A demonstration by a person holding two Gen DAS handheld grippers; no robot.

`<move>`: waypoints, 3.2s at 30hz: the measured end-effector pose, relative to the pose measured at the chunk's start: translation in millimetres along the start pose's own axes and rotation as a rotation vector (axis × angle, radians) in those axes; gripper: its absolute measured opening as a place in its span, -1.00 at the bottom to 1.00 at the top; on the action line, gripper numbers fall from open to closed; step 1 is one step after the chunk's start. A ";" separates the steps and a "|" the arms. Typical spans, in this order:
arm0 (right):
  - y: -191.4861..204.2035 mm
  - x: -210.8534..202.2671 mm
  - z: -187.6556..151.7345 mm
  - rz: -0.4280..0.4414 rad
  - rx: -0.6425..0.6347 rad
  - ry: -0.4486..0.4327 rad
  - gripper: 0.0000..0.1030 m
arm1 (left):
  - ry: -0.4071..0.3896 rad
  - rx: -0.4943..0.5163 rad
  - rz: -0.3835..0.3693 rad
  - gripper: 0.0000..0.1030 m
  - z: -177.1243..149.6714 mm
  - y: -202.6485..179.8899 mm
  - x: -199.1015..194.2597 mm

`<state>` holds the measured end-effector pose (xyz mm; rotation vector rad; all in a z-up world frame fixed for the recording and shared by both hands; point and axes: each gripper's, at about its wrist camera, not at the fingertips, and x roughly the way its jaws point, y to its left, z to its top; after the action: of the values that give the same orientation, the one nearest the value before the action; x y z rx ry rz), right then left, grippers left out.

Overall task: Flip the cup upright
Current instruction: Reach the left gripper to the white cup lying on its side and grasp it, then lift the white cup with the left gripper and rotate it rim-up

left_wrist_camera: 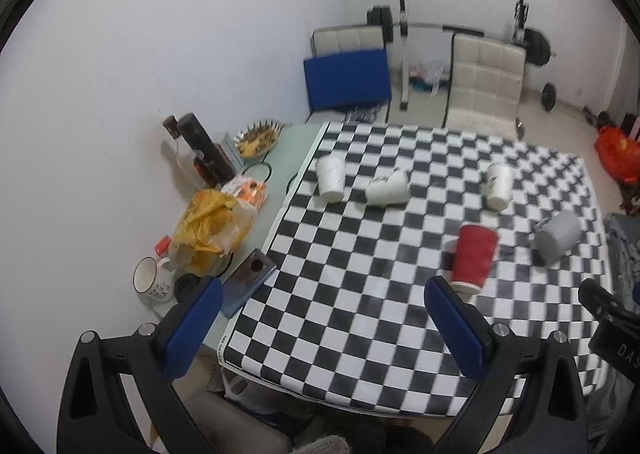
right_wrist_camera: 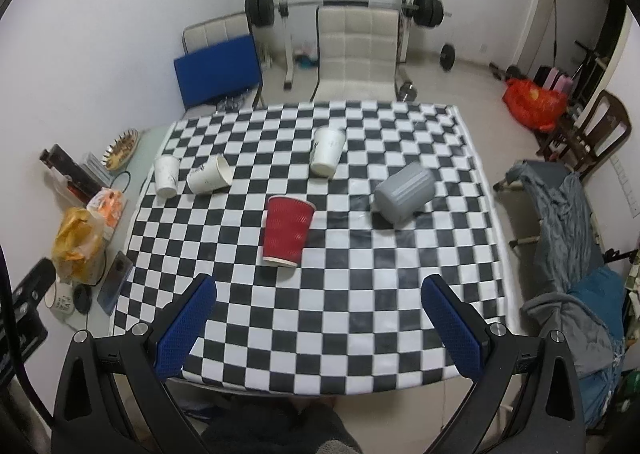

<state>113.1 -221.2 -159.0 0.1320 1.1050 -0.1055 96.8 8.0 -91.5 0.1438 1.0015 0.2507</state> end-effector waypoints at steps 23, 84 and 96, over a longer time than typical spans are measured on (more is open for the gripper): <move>86.3 259.4 100.7 -0.079 0.050 0.352 1.00 | 0.192 0.309 -0.012 1.00 120.1 -38.9 244.8; 32.2 239.1 58.2 -0.044 0.238 0.412 1.00 | 0.572 0.021 -0.462 -0.46 46.2 -34.6 281.7; 6.9 219.2 17.4 -0.059 0.240 0.416 1.00 | 0.457 0.023 -0.358 0.72 75.1 -65.6 307.0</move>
<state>227.1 -221.4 -347.2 0.3480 1.5099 -0.2722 327.4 28.5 -316.5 -0.0782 1.4615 -0.0619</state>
